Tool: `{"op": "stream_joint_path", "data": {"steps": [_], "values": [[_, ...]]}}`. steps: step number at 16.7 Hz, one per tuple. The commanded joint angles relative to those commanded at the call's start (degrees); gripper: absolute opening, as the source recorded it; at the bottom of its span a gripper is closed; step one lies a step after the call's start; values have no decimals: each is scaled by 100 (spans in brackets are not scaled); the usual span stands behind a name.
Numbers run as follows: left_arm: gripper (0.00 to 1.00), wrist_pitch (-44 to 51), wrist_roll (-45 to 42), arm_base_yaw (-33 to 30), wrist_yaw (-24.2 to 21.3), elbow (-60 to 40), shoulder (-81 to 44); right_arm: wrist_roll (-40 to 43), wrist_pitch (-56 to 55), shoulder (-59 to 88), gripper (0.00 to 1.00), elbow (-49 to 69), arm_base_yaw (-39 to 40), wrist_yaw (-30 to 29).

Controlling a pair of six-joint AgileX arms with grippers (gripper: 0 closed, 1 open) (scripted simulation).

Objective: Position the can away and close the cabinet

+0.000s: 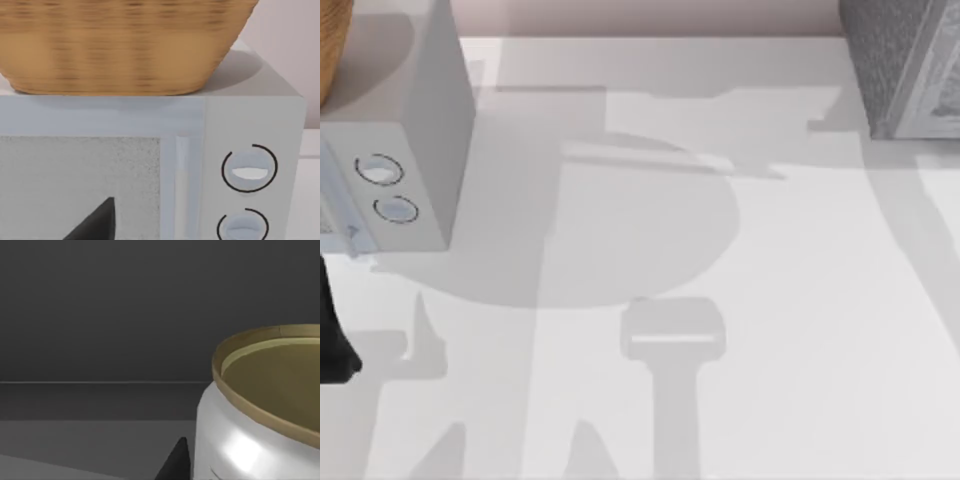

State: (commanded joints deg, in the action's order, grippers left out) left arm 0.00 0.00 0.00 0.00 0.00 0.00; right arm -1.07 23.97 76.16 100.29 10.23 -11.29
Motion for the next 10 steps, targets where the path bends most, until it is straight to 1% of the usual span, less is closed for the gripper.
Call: {"op": "stream_joint_path", "data": {"steps": [3, 10], "values": [[100, 0, 0, 0, 0, 0, 0, 16, 32, 211, 0, 396, -74, -32], [100, 0, 0, 0, 0, 0, 0, 14, 444, 1308, 0, 1764, -97, 125]]}}
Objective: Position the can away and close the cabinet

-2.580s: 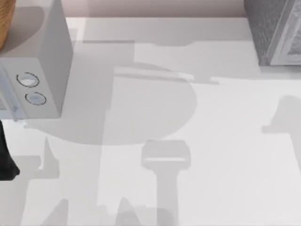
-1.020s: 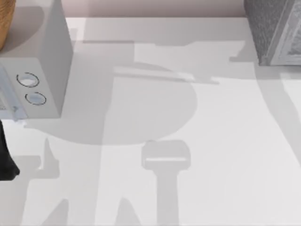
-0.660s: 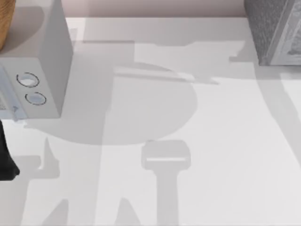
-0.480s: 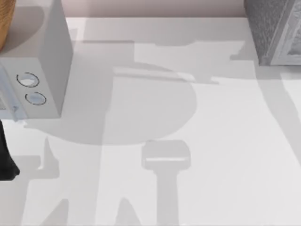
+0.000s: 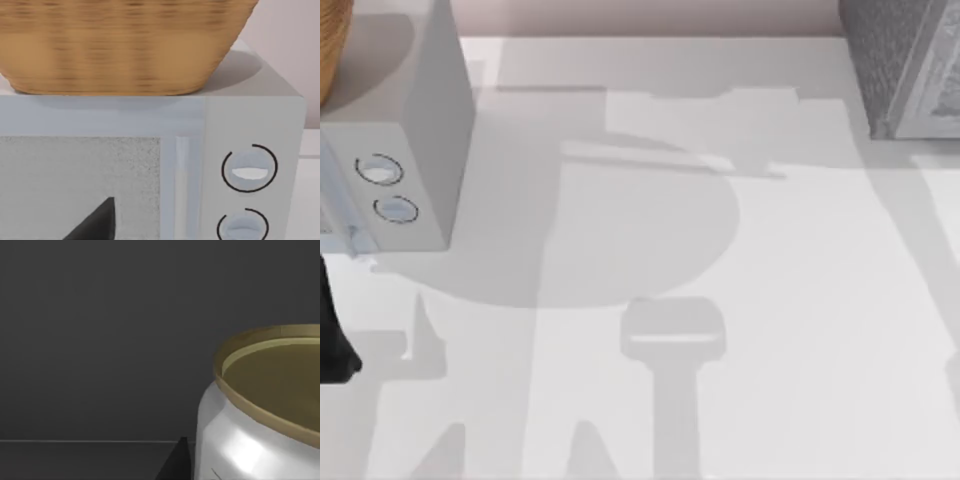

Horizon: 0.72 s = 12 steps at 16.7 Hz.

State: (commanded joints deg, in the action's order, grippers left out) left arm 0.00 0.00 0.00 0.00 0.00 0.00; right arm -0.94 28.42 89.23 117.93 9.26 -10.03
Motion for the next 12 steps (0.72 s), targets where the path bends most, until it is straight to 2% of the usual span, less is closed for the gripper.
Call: {"op": "stream_joint_path", "data": {"steps": [12], "values": [[100, 0, 0, 0, 0, 0, 0, -13, 542, 1562, 0, 2044, -183, 139]]}}
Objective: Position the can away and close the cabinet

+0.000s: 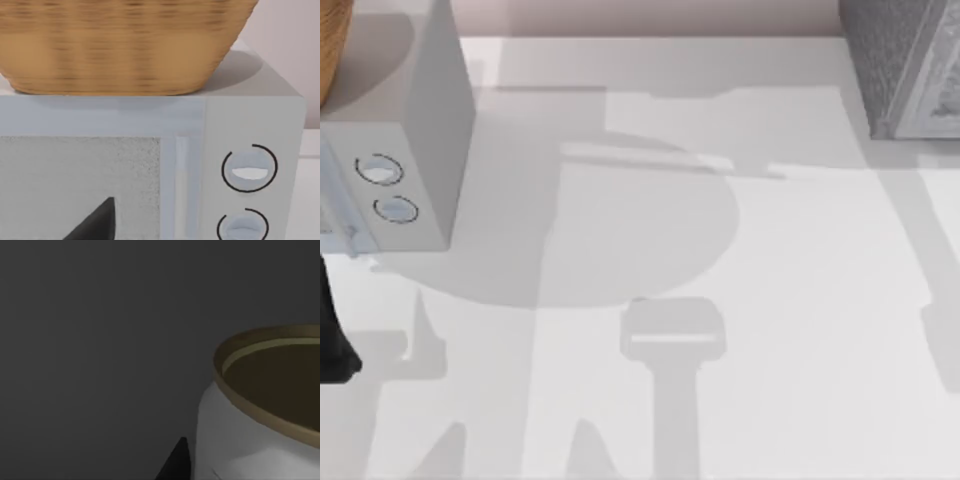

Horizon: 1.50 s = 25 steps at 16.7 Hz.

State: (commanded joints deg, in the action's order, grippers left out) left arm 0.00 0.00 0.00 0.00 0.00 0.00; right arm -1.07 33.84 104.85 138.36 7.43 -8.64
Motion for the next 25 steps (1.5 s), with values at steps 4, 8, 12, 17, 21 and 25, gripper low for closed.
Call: {"op": "stream_joint_path", "data": {"steps": [4, 8, 12, 17, 21, 25], "values": [[100, 0, 0, 0, 0, 0, 0, 3, 187, 551, 0, 756, -58, 50], [100, 0, 0, 0, 0, 0, 0, 7, 387, 1140, 0, 1550, -137, 120], [100, 0, 0, 0, 0, 0, 0, 8, 500, 1468, 0, 1985, -184, 160], [100, 0, 0, 0, 0, 0, 0, 8, 504, 1479, 0, 2000, -185, 162], [100, 0, 0, 0, 0, 0, 0, 8, 504, 1479, 30, 2000, -185, 162], [100, 0, 0, 0, 0, 0, 0, 8, 504, 1479, 60, 2000, -185, 162]]}}
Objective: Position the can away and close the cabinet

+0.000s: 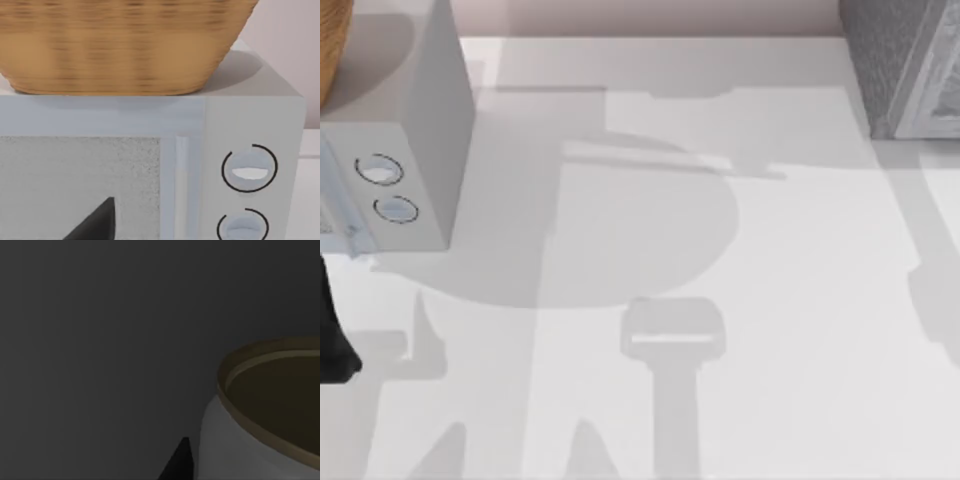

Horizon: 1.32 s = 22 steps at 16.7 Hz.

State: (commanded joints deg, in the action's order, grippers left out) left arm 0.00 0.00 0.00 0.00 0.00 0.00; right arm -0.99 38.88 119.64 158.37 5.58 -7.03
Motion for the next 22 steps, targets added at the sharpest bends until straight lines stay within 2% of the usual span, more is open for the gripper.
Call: {"op": "stream_joint_path", "data": {"steps": [5, 6, 16, 22], "values": [[100, 0, 0, 0, 0, 0, 0, 0, 0, 0, 98, 0, 0, 0], [100, 0, 0, 0, 0, 0, 0, 0, 0, 0, 100, 0, 0, 0], [100, 0, 0, 0, 0, 0, 0, 10, -32, -43, 100, -11, -2, -8], [100, 0, 0, 0, 0, 0, 0, 239, -766, -1304, 100, -758, -187, 1]]}}
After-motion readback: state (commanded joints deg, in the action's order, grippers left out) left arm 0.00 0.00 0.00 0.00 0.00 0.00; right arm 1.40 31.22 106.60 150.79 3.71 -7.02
